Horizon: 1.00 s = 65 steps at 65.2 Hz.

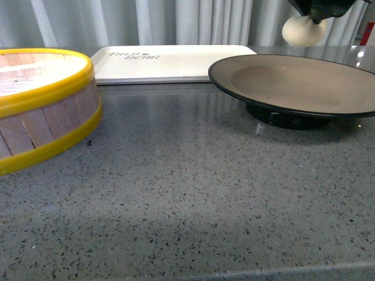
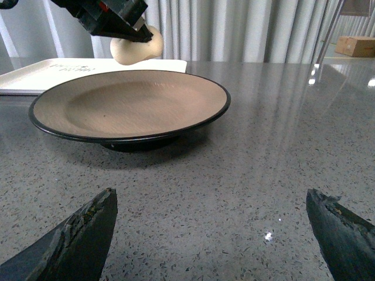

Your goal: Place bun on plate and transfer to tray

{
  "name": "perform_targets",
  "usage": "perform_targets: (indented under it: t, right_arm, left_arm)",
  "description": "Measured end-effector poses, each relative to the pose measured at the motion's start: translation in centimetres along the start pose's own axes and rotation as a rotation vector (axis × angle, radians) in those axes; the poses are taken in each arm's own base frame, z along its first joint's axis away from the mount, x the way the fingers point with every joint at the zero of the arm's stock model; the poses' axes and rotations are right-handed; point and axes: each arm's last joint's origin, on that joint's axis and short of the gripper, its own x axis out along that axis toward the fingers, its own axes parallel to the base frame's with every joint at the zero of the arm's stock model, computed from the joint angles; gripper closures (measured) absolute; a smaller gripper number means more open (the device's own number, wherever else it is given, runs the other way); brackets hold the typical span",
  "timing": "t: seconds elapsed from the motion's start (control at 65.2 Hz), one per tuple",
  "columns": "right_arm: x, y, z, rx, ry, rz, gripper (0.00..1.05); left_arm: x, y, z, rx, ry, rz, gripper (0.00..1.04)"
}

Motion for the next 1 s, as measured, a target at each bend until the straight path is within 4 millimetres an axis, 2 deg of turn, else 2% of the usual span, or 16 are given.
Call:
perform_targets:
  t: [0.384,0.783,0.998]
  right_arm:
    - [0.0,0.0,0.0,0.000,0.000,0.000,0.08]
    - [0.0,0.0,0.0,0.000,0.000,0.000,0.08]
    - [0.0,0.0,0.0,0.000,0.000,0.000,0.08]
  left_arm:
    - [1.8,-0.7,-2.7,0.036,0.087,-0.029,1.00]
    - [2.2,-1.3,-3.6,0.035,0.111,-0.026,1.00]
    - [2.2,-1.5,-3.7,0.031,0.116,-0.030,0.68]
